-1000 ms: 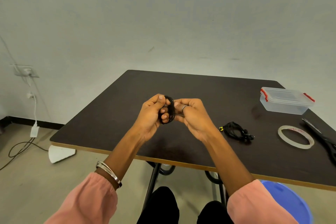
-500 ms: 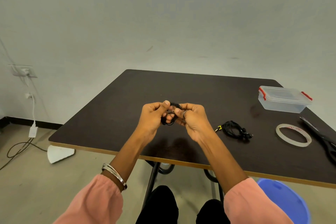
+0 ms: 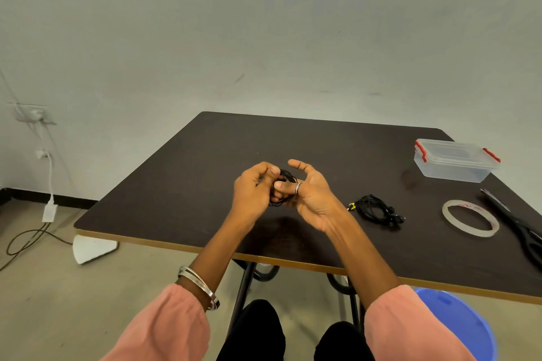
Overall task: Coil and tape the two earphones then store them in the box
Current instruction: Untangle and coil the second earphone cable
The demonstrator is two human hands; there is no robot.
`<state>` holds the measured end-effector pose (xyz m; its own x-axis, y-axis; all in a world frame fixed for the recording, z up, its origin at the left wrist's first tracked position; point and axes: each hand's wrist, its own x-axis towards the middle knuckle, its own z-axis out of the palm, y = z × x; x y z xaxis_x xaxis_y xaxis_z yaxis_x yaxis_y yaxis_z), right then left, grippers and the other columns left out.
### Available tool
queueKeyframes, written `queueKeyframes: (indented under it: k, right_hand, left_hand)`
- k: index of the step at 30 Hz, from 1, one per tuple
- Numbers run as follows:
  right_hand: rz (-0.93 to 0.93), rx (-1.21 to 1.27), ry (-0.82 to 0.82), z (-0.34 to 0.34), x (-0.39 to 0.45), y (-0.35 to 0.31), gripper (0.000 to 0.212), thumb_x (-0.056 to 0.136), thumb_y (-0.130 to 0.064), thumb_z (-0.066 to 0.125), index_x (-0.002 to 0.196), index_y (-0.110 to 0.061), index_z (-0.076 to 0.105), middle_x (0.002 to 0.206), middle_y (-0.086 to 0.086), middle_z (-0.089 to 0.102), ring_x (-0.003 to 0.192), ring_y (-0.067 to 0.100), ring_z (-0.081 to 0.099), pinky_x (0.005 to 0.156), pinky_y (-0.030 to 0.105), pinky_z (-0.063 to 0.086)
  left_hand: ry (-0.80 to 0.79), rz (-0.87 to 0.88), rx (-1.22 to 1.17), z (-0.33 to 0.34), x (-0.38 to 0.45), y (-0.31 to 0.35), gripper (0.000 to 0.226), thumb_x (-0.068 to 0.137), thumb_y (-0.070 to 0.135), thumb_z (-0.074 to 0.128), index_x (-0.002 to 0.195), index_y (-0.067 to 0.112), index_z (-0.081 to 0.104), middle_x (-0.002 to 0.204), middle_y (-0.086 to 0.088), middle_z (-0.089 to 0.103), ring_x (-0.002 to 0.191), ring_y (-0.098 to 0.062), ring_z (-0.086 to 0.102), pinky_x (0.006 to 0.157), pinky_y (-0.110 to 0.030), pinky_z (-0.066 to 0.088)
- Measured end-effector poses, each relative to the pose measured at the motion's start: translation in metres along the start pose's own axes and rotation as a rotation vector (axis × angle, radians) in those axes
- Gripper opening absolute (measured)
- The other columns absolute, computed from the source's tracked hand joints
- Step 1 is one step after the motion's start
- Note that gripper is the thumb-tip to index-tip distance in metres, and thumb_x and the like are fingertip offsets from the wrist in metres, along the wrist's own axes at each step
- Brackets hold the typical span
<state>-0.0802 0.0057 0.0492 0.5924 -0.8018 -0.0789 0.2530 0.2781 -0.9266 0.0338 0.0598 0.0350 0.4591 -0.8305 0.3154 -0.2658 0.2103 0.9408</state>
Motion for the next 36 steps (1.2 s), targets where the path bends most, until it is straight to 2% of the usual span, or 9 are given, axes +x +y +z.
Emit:
queueKeyframes:
  k: [5,8,11,14,18,23,28,33,36]
  right_hand:
    - [-0.038,-0.084,-0.034,-0.005,-0.003,-0.005,0.063,0.075,0.012,0.07,0.124,-0.019,0.044,0.088,0.02,0.067,0.068,0.028,0.068,0.071,0.047,0.058]
    - [-0.08,-0.143,0.01,-0.007,-0.003,-0.006,0.061,0.076,0.011,0.07,0.125,-0.015,0.045,0.086,0.018,0.064,0.076,0.031,0.069,0.074,0.052,0.058]
    - [-0.119,-0.206,0.055,-0.008,-0.002,-0.005,0.058,0.078,0.014,0.066,0.126,-0.012,0.046,0.085,0.016,0.064,0.083,0.033,0.07,0.068,0.045,0.06]
    - [-0.153,-0.258,0.056,-0.006,-0.004,-0.004,0.057,0.079,0.018,0.062,0.125,-0.012,0.048,0.089,0.017,0.065,0.084,0.032,0.069,0.066,0.042,0.061]
    - [-0.195,-0.349,0.078,-0.009,-0.005,-0.007,0.06,0.076,0.028,0.055,0.123,-0.009,0.052,0.101,0.017,0.06,0.081,0.031,0.066,0.054,0.031,0.059]
    - [-0.2,-0.462,-0.072,-0.023,-0.009,-0.012,0.046,0.076,0.025,0.059,0.113,-0.003,0.063,0.106,0.015,0.067,0.089,0.029,0.07,0.078,0.046,0.059]
    - [-0.099,-0.434,-0.208,-0.036,-0.016,-0.017,0.052,0.074,0.003,0.074,0.122,-0.014,0.062,0.119,0.006,0.067,0.108,0.021,0.065,0.089,0.032,0.055]
    - [-0.213,-0.472,-0.013,-0.029,-0.019,-0.012,0.035,0.083,-0.012,0.071,0.117,-0.01,0.064,0.101,0.0,0.072,0.088,0.0,0.067,0.07,0.016,0.051]
    - [-0.239,-0.497,0.026,-0.029,-0.018,-0.008,0.028,0.08,-0.003,0.072,0.108,-0.004,0.067,0.093,0.013,0.072,0.082,0.012,0.069,0.069,0.02,0.055]
  left_hand:
    - [0.065,-0.033,-0.036,0.0,0.0,0.002,0.02,0.098,0.016,0.051,0.09,0.009,0.068,0.079,-0.01,0.069,0.058,-0.005,0.061,0.056,-0.017,0.052]
    - [0.132,-0.03,-0.03,0.002,-0.001,0.003,0.019,0.097,0.017,0.054,0.086,0.016,0.069,0.071,-0.003,0.068,0.051,-0.001,0.059,0.053,-0.016,0.051]
    - [0.191,-0.029,-0.046,0.005,0.001,0.005,0.018,0.096,0.018,0.055,0.085,0.018,0.069,0.074,-0.001,0.069,0.051,-0.002,0.059,0.051,-0.017,0.05]
    - [0.17,-0.084,-0.123,0.005,0.003,0.004,0.025,0.098,0.023,0.053,0.086,0.007,0.069,0.075,-0.005,0.068,0.06,-0.006,0.061,0.051,-0.019,0.049]
    - [0.127,-0.169,-0.255,0.004,0.003,0.004,0.032,0.1,0.025,0.048,0.082,0.003,0.065,0.06,0.0,0.048,0.049,-0.003,0.047,0.051,-0.018,0.045]
    - [0.107,-0.305,-0.438,-0.002,0.008,0.006,0.029,0.1,0.025,0.049,0.085,0.004,0.064,0.058,0.001,0.045,0.046,-0.008,0.042,0.052,-0.027,0.046]
    - [0.113,-0.399,-0.527,-0.002,0.008,0.011,0.026,0.099,0.025,0.051,0.087,0.006,0.063,0.06,0.0,0.052,0.051,-0.012,0.049,0.055,-0.029,0.049]
    - [0.05,-0.473,-0.535,0.006,0.005,0.016,0.025,0.098,0.026,0.052,0.09,0.006,0.065,0.068,-0.002,0.061,0.058,-0.012,0.059,0.057,-0.029,0.054]
    - [0.027,-0.514,-0.523,0.014,0.003,0.02,0.024,0.098,0.024,0.053,0.087,0.007,0.066,0.071,-0.003,0.061,0.063,-0.013,0.059,0.063,-0.032,0.056]
